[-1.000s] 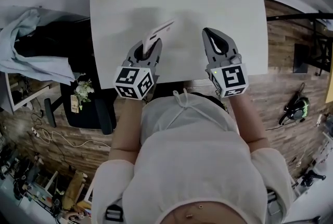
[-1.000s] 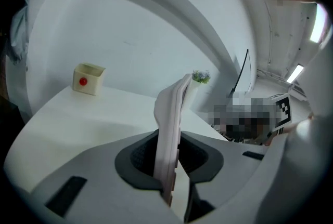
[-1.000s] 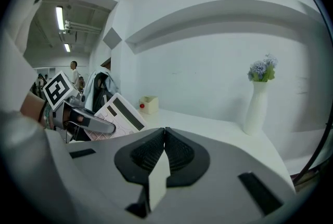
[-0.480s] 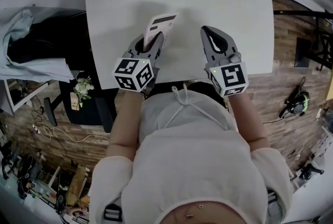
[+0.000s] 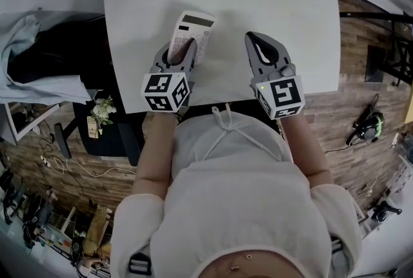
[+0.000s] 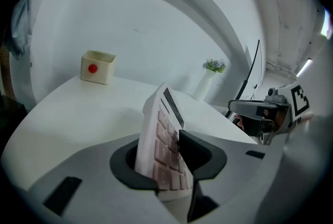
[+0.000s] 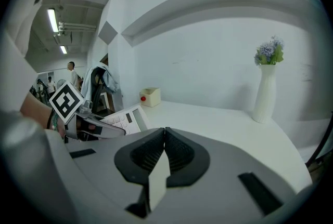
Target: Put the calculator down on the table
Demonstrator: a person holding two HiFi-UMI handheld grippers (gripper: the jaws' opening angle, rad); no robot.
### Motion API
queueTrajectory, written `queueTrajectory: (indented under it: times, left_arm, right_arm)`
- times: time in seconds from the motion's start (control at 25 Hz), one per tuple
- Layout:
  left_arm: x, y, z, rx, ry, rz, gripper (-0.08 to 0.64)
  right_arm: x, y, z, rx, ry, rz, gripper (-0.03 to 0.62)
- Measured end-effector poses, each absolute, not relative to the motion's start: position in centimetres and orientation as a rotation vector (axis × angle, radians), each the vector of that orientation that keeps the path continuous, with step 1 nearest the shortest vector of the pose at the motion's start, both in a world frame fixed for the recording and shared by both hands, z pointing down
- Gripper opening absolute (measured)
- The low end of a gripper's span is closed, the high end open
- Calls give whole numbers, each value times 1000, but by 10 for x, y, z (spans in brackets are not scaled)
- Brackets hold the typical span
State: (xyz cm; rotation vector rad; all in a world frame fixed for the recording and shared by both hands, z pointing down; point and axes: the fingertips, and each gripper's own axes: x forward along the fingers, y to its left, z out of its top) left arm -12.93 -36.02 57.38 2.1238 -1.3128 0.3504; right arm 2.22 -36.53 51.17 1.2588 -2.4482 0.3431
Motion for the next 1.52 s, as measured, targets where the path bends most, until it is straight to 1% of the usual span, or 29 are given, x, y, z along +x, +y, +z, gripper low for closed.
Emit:
queueTrajectory:
  times: [0.2, 0.32, 0.36, 0.52, 0.76, 1.04, 1.28, 1.4, 1.52]
  left_arm:
    - [-140, -365, 579, 2122, -1372, 344, 191]
    - [-144, -366, 586, 2108, -1435, 416, 275]
    - [-143, -365, 589, 2108, -1449, 451, 292]
    - [-137, -364, 596, 2147, -1464, 574, 296]
    - [-139, -360, 591, 2154, -1481, 592, 296]
    - [-139, -364, 542, 2265, -1493, 570, 295]
    - [-133, -365, 471, 2427, -1514, 466, 233]
    - [-135, -361, 433, 2483, -1541, 368, 133]
    - [-137, -357, 399, 2539, -1571, 302, 75]
  right_arm:
    - [22, -366, 517, 1253, -2439, 352, 6]
    - [24, -365, 517, 1254, -2437, 359, 6]
    - [25, -365, 517, 1254, -2439, 359, 6]
    - [25, -365, 518, 1248, -2443, 359, 6]
    - [29, -361, 516, 1251, -2446, 357, 6]
    - [29, -360, 496, 1277, -2475, 317, 6]
    - [28, -361, 462, 1315, -2512, 243, 6]
    - [29, -358, 443, 1340, -2530, 200, 6]
    - [32, -356, 422, 1375, -2553, 155, 6]
